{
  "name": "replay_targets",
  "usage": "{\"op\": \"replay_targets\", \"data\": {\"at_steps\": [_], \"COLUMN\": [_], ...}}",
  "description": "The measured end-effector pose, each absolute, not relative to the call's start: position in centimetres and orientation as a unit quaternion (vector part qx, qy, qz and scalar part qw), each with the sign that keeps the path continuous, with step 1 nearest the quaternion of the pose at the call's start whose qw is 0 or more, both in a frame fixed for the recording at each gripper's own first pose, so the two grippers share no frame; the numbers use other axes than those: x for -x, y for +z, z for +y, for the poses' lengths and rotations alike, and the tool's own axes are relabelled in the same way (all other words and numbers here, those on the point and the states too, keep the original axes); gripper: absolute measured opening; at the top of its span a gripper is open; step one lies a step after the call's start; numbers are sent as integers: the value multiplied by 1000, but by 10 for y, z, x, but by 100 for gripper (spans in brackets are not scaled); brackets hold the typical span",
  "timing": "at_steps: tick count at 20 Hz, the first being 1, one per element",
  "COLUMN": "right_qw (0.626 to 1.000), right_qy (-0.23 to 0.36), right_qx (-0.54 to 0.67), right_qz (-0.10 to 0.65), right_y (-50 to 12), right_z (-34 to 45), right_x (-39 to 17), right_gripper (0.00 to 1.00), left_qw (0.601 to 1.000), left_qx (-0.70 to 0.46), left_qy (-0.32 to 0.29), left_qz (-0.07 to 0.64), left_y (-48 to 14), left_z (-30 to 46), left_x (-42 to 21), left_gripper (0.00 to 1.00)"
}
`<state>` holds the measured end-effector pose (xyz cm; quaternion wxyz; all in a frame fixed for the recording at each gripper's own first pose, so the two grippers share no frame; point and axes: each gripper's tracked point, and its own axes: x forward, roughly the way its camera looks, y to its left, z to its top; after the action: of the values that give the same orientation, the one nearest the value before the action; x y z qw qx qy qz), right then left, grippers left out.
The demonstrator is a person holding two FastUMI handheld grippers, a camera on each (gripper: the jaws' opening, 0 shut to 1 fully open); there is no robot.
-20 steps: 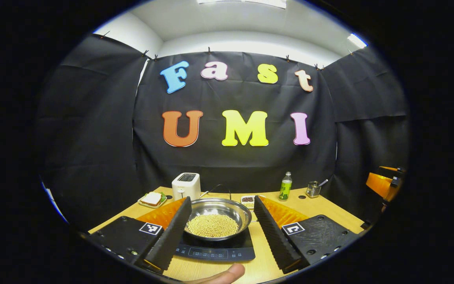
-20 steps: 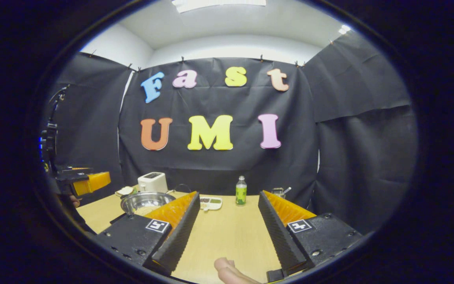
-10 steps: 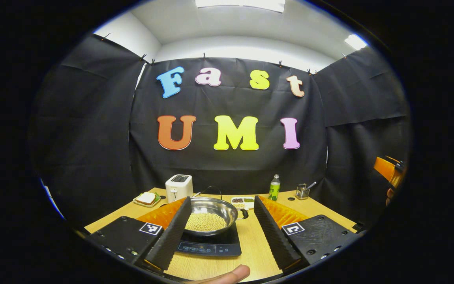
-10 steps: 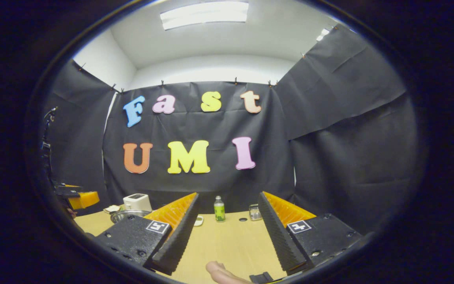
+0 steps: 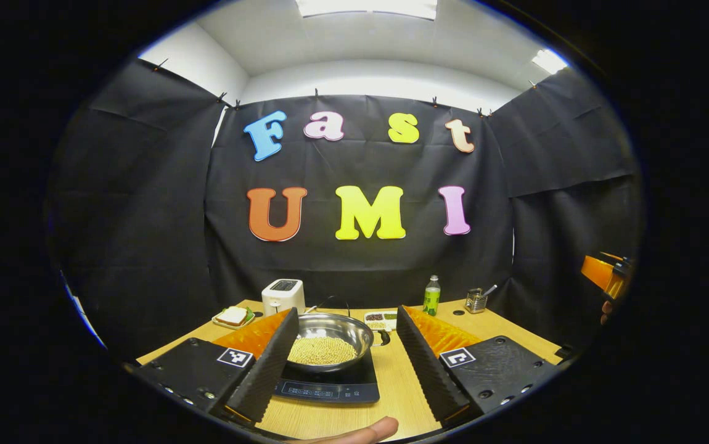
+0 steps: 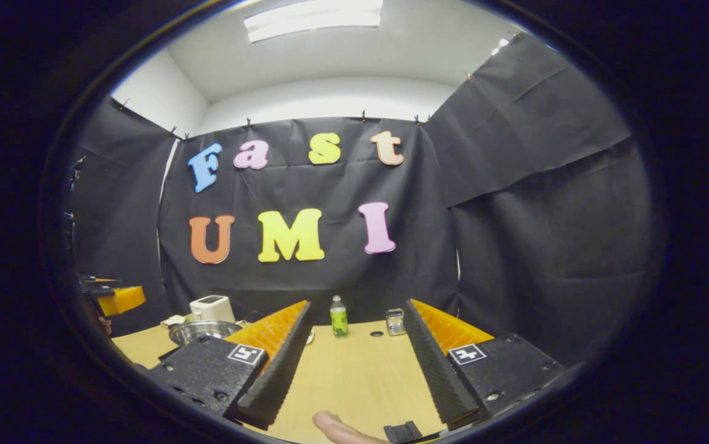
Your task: First push the handle of the pot to place it horizontally, then grasp the pot with both hands and set it on the induction cooktop.
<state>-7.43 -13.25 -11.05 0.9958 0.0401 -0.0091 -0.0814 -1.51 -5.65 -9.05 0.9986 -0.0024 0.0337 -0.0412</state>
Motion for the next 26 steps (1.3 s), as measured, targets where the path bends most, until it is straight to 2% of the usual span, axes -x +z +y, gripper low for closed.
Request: {"op": "replay_targets", "data": {"at_steps": [15, 21, 22, 23, 26], "right_qw": [996, 997, 997, 996, 996], "right_qy": [-85, -71, -74, -77, -81], "right_qx": [-27, -36, -36, -34, -31], "right_qz": [-19, -2, -4, -6, -10], "right_y": [-107, -117, -115, -115, -115], "right_z": [-135, -134, -137, -140, -143], "right_x": [82, 82, 82, 83, 86], "right_gripper": [92, 92, 92, 92, 92], "left_qw": [998, 998, 998, 998, 998], "left_qx": [31, 26, 25, 24, 25], "left_qy": [-52, -54, -55, -55, -54], "left_qz": [11, 16, 16, 18, 22], "left_y": [-79, -85, -87, -89, -91], "left_z": [-51, -55, -55, -56, -58], "left_x": [20, 21, 20, 19, 18], "left_gripper": [94, 94, 83, 94, 94]}}
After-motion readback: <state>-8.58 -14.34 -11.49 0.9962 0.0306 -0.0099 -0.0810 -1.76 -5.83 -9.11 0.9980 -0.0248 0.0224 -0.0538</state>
